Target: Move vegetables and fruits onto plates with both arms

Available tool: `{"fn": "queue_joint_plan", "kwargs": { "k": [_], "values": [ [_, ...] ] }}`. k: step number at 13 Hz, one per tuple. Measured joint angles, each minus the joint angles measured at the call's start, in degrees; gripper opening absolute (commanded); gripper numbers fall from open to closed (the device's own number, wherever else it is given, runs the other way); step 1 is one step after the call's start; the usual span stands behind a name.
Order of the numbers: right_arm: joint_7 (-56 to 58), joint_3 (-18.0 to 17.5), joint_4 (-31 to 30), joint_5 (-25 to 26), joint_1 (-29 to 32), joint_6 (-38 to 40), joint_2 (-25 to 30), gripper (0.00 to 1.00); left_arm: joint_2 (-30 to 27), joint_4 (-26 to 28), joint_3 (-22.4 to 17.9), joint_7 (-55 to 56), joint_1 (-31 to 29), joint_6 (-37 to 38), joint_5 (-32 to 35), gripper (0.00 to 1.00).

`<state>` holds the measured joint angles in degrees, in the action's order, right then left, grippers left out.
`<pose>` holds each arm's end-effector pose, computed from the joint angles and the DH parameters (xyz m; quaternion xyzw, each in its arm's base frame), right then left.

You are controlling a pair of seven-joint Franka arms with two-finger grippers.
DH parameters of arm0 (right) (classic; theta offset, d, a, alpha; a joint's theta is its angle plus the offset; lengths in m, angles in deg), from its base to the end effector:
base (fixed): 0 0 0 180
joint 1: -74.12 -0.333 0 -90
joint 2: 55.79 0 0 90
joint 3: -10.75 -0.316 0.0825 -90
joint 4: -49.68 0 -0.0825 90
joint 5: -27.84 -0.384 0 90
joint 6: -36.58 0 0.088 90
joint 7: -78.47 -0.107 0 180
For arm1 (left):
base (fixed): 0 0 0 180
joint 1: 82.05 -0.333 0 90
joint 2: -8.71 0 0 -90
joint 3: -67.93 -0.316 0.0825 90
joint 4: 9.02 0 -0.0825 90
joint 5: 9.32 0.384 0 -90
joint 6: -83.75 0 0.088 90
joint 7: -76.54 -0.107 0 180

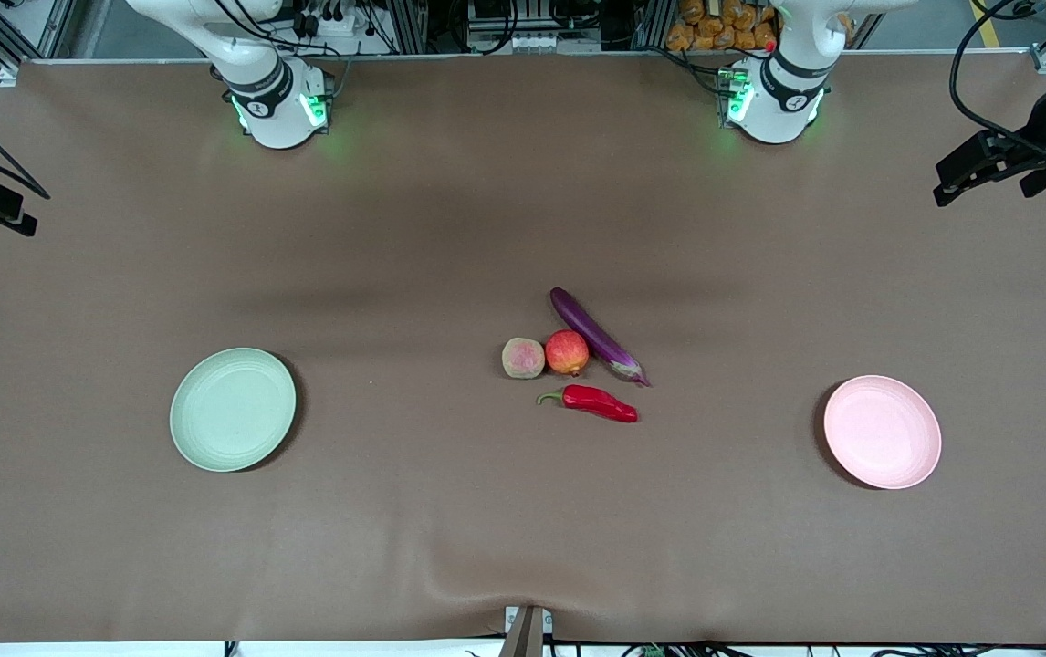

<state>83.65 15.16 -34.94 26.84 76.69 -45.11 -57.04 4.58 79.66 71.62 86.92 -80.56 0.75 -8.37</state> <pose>0.5426 -0.0638 0.6440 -0.9992 0.0148 0.0354 0.0117 0.5170 -0.0464 0.6633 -0.9988 -0.0464 0.0120 0.0123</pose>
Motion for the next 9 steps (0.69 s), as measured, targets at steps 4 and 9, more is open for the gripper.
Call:
{"fn": "queue_joint_plan", "kwargs": {
  "k": [4,9],
  "values": [
    [0.0,0.0,0.0,0.0,0.0,0.2,0.0,1.00,0.0,-0.2,0.3,0.0,0.0,0.0,0.0,1.00],
    [0.0,0.0,0.0,0.0,0.0,0.3,0.0,1.00,0.0,-0.3,0.5,0.0,0.3,-0.1,0.0,1.00]
  ]
}}
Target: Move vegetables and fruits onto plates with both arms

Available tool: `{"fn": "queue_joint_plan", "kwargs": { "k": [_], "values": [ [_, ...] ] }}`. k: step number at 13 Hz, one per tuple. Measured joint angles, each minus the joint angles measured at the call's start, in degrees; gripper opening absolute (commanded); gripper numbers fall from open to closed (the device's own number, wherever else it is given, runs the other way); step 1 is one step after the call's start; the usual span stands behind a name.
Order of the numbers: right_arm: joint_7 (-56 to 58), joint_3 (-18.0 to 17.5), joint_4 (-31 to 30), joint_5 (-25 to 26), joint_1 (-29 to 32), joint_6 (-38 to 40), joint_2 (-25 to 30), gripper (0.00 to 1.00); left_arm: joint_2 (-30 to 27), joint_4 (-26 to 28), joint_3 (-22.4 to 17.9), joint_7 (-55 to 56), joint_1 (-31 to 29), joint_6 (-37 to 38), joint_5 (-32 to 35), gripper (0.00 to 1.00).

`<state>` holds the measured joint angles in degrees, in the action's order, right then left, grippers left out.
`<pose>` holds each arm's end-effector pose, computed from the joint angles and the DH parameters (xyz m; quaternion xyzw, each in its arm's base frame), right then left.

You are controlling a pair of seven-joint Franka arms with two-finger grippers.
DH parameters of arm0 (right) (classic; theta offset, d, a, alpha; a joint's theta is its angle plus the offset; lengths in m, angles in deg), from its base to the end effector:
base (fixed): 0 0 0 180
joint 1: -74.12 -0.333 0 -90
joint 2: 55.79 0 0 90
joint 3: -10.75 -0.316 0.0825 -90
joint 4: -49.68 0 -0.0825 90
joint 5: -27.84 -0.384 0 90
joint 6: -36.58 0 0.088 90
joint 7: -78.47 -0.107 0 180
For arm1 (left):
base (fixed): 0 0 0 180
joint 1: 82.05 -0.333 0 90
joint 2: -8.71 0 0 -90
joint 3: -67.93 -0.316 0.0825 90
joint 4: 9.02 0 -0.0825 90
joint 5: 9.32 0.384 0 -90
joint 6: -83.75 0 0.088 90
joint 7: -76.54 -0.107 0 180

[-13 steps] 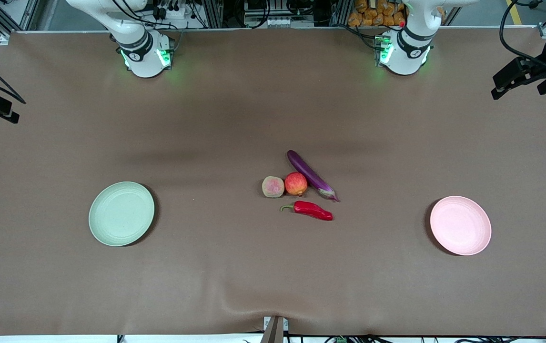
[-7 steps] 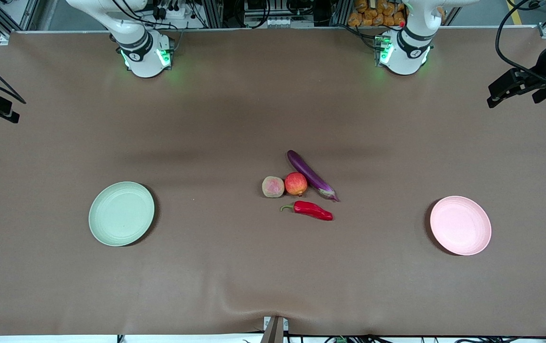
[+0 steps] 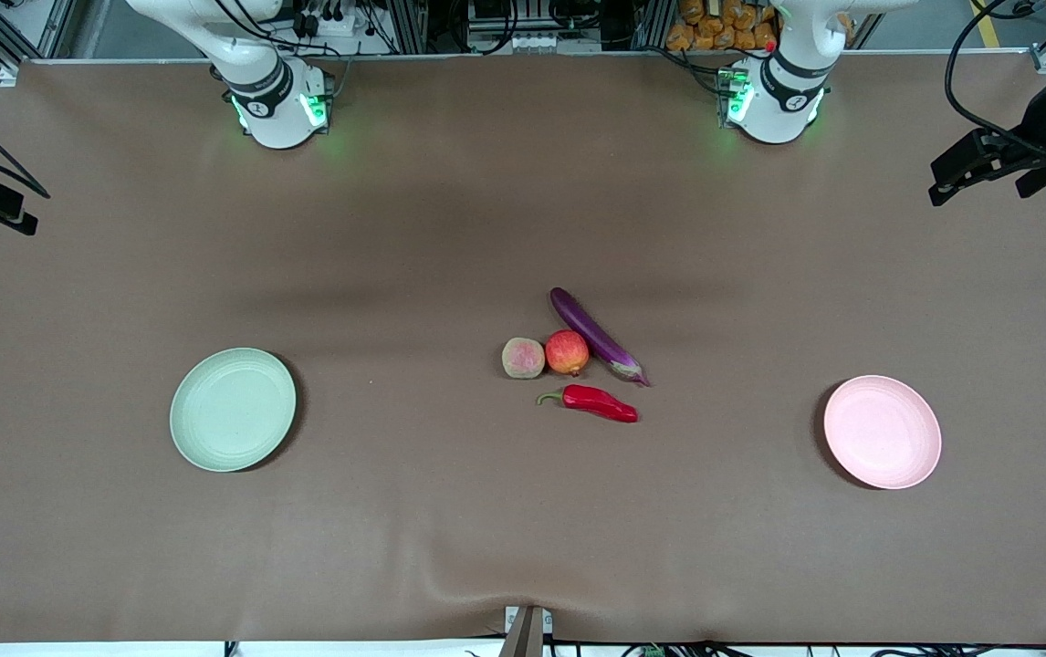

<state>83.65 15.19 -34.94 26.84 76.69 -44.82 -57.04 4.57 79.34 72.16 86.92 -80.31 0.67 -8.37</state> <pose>0.5420 -0.0640 0.6436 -0.9991 0.0150 0.0379 0.0119 0.5163 -0.0537 0.6661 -0.9991 -0.0395 0.0084 0.0122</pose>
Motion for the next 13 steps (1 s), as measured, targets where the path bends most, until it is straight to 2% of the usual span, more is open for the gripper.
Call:
{"fn": "queue_joint_plan", "kwargs": {
  "k": [6,10,13],
  "values": [
    [0.0,0.0,0.0,0.0,0.0,0.0,0.0,1.00,0.3,0.0,0.2,0.0,0.3,-0.4,0.0,1.00],
    [0.0,0.0,0.0,0.0,0.0,0.1,0.0,1.00,3.4,0.2,0.6,0.0,0.3,-3.7,-0.1,1.00],
    [0.0,0.0,0.0,0.0,0.0,0.1,0.0,1.00,8.9,0.5,4.8,3.2,0.5,-9.7,-0.1,1.00]
  ]
}}
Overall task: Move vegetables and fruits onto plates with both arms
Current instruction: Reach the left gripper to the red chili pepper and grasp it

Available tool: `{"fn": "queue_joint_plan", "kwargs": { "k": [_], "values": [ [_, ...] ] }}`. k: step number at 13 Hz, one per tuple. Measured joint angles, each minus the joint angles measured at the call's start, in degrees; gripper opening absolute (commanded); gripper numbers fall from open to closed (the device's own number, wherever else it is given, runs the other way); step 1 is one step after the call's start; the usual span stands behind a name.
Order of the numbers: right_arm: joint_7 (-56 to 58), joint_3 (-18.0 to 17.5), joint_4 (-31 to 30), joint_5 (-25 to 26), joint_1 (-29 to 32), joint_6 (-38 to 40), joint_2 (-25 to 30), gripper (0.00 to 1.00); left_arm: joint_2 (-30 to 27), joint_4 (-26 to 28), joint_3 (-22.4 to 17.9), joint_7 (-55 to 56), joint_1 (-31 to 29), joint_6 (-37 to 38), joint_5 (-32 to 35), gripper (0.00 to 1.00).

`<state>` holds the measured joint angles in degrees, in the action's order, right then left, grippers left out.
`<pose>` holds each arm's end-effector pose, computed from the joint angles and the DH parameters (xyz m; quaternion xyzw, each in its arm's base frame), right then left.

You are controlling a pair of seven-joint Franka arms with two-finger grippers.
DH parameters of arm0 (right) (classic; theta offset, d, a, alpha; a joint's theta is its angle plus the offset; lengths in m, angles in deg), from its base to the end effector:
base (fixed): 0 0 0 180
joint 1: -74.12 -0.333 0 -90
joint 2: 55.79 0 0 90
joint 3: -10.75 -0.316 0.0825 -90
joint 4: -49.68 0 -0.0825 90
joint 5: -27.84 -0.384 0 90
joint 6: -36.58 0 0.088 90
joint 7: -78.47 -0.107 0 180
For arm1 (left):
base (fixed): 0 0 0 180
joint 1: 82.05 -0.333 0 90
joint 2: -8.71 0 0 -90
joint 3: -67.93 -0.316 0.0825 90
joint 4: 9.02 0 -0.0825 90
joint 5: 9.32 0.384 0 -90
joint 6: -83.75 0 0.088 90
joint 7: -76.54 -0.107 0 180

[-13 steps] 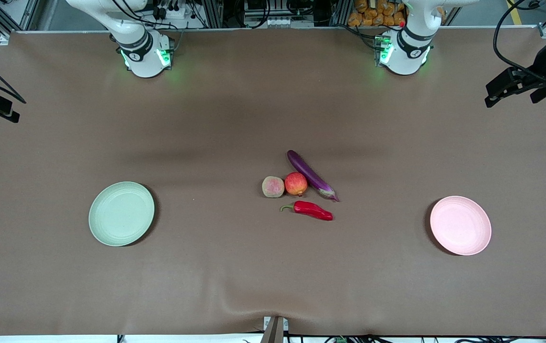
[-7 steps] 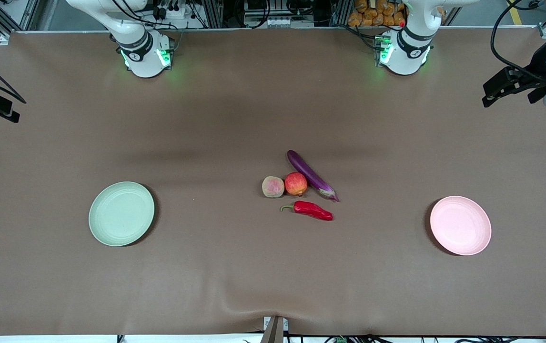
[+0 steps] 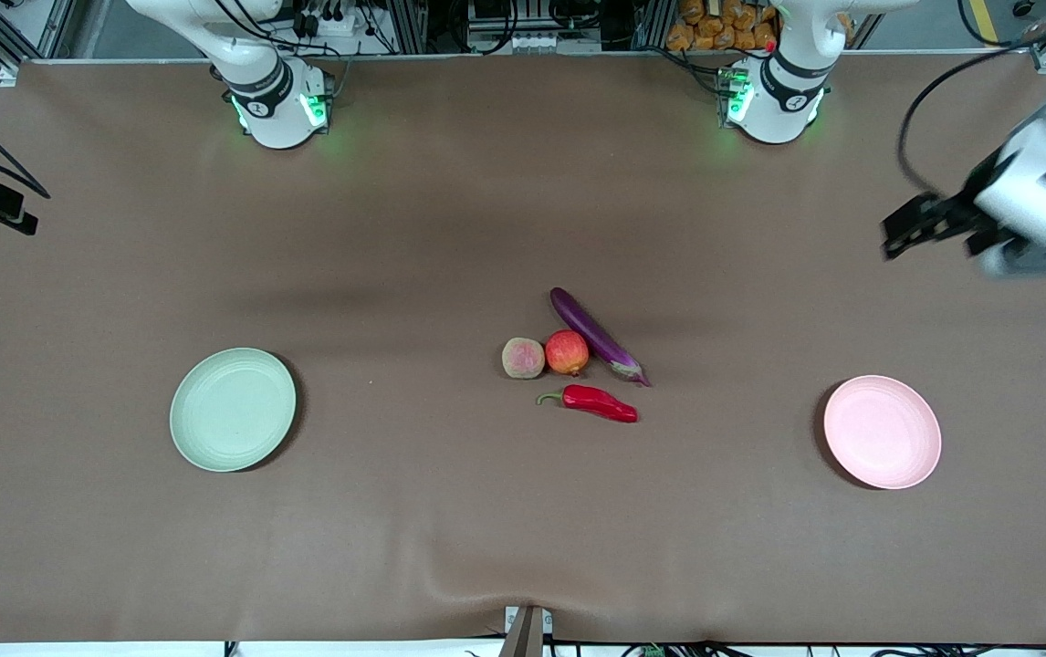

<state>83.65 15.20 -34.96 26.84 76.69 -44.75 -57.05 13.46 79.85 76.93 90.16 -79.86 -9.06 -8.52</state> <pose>0.5419 -0.0641 0.6432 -0.9991 0.0151 0.0388 0.0120 0.5729 -0.1082 0.5915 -0.9998 -0.0210 0.0063 0.0019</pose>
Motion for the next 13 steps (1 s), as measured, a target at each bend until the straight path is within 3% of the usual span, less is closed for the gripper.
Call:
{"fn": "queue_joint_plan", "kwargs": {
  "k": [3,9,13],
  "values": [
    [0.0,0.0,0.0,0.0,0.0,0.0,0.0,1.00,8.6,0.3,3.6,11.1,1.8,-8.6,0.0,1.00],
    [0.0,0.1,0.0,0.0,0.0,0.0,-0.1,1.00,26.9,-0.2,3.8,38.9,12.4,-31.6,4.0,1.00],
    [0.0,0.2,0.0,0.0,0.2,0.2,-0.1,1.00,37.2,-6.9,3.7,61.5,16.8,-35.5,4.6,1.00]
  ]
}}
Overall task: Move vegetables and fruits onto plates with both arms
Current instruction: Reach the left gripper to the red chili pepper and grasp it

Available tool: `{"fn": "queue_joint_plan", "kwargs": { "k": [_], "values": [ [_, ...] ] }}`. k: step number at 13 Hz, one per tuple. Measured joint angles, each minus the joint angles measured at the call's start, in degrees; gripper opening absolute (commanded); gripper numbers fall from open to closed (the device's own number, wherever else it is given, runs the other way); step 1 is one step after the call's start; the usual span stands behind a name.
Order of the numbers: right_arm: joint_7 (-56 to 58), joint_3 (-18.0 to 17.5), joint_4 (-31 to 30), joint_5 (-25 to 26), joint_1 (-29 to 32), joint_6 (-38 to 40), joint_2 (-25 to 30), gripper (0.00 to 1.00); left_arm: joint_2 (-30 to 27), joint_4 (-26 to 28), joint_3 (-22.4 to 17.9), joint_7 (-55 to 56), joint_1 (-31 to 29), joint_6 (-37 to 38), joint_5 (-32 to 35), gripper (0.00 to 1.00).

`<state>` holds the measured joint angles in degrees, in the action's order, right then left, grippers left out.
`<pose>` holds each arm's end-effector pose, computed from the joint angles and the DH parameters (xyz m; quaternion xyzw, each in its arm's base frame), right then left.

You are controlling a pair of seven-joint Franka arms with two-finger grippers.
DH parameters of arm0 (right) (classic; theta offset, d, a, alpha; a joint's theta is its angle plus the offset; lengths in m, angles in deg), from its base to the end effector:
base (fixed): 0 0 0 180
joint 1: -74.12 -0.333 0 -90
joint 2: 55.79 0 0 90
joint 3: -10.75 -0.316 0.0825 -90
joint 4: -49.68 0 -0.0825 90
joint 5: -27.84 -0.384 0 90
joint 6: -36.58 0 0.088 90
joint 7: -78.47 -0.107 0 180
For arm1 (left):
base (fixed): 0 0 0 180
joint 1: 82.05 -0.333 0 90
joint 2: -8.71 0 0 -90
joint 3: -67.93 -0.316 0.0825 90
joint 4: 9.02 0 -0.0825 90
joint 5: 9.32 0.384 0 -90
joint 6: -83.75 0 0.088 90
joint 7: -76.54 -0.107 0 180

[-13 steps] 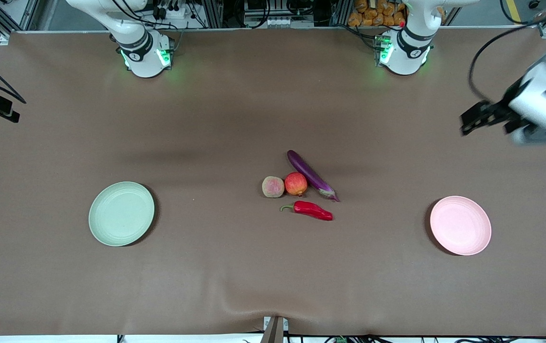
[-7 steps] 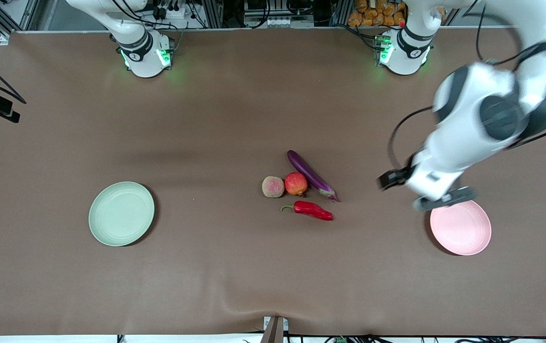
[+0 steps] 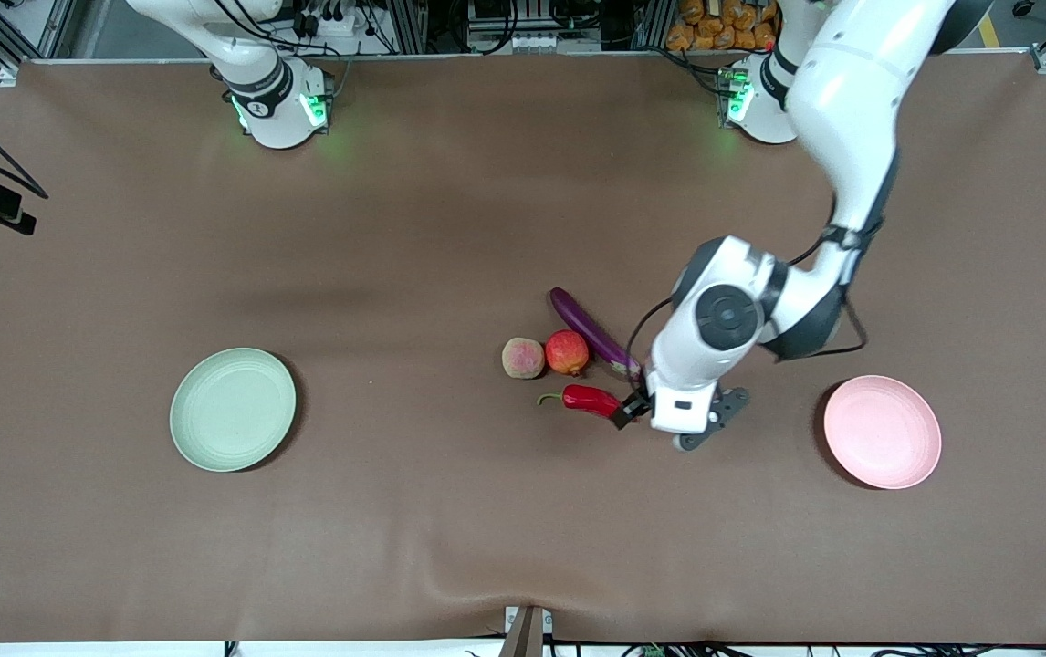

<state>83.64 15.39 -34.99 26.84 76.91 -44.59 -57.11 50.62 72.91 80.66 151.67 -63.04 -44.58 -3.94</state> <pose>0.5415 -0.0679 0.6422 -0.9989 0.0188 0.0409 0.0123 0.6423 -0.3558 0.2773 0.9261 0.3725 0.0011 0.0591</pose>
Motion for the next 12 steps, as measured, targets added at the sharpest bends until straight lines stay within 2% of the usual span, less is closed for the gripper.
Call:
{"fn": "queue_joint_plan", "kwargs": {
  "k": [3,6,9,10,11,12],
  "values": [
    [0.0,0.0,0.0,0.0,0.0,0.1,0.0,1.00,5.0,-2.1,-0.1,9.3,2.3,-2.8,0.0,1.00],
    [0.0,0.0,0.0,0.0,0.1,0.1,0.0,1.00,6.9,-2.4,-0.1,11.7,3.4,-3.6,0.0,1.00],
    [0.0,0.0,0.0,0.0,0.1,0.1,0.0,1.00,8.0,-2.5,-0.1,11.8,3.5,-3.6,0.0,0.92],
    [0.0,0.0,0.0,0.0,0.1,0.1,0.0,1.00,8.5,-2.5,-0.2,11.8,3.5,-4.0,0.0,0.83],
    [0.0,0.0,0.0,0.0,0.1,0.1,0.0,1.00,9.1,-2.5,-0.2,11.8,3.5,-4.6,0.0,0.47],
    [0.0,0.0,0.0,0.0,0.1,0.1,0.0,1.00,9.6,-2.5,-0.2,11.8,3.5,-5.1,0.0,0.00]
  ]
}}
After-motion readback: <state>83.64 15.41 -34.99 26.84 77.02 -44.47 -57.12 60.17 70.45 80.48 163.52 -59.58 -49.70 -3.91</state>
